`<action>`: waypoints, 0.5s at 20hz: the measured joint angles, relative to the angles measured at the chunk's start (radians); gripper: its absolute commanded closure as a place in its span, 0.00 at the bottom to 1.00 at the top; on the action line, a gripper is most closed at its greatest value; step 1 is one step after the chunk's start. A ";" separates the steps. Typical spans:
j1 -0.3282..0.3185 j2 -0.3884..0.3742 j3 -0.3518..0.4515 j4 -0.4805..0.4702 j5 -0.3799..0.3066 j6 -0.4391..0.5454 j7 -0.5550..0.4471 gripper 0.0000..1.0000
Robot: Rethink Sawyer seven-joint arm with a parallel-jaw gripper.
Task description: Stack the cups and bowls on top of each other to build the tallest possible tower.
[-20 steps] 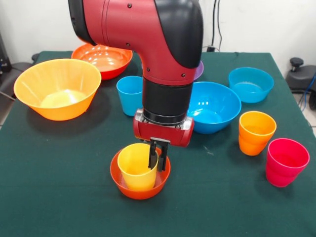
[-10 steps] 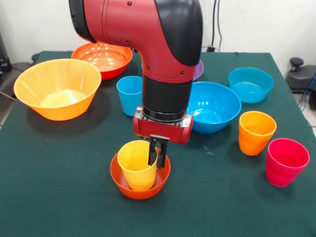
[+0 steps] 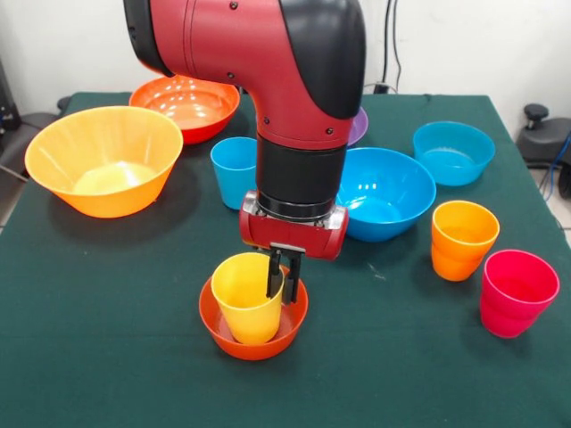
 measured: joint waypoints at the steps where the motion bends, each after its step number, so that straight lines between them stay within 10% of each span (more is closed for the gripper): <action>1: 0.000 0.000 0.000 0.000 0.000 0.000 0.000 0.00; 10: 0.000 0.002 -0.002 0.007 0.000 0.000 0.000 0.00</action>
